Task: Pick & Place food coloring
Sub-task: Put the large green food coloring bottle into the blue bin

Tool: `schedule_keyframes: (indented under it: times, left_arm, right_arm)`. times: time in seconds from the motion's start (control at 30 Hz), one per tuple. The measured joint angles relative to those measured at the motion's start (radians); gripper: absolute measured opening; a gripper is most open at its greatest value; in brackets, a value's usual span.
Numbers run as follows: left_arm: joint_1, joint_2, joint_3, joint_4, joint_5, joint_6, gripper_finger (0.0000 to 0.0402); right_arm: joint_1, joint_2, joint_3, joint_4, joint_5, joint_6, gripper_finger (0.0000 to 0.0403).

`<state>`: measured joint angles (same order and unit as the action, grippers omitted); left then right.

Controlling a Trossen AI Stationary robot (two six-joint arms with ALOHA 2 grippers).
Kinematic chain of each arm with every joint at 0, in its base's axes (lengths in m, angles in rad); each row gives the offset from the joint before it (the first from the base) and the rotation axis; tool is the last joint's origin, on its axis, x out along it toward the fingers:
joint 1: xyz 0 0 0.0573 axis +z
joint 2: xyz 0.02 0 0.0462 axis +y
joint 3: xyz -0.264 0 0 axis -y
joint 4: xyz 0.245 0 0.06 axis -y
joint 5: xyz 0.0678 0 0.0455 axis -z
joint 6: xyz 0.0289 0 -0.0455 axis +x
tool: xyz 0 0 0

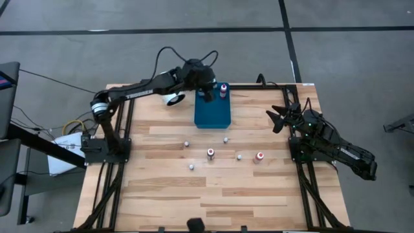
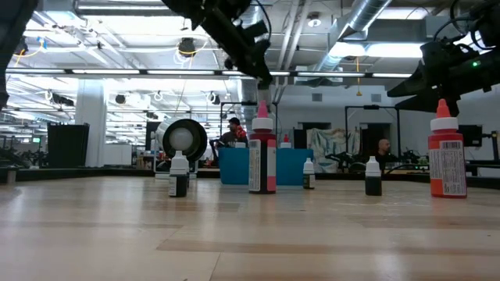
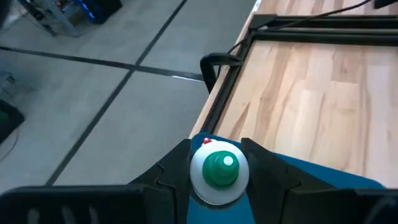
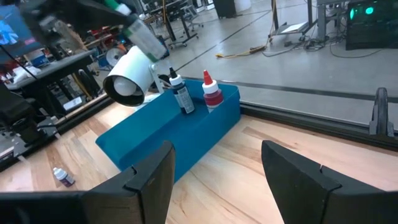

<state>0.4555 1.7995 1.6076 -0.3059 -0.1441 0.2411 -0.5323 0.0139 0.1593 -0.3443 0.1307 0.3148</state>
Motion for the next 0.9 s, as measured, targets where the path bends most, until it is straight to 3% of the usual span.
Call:
schedule_keyframes:
  times: [0.33, 0.9]
  left_arm:
    - [0.084, 0.113, 0.001, -0.013, 0.096, -0.033, 0.0106]
    - [0.09, 0.234, -0.022, 0.048, 0.075, 0.002, 0.0106]
  right_arm:
    - [0.0, 0.0, 0.0, 0.0, 0.0, 0.0, 0.0225]
    - [0.0, 0.0, 0.0, -0.018, 0.0, 0.0, 0.0225]
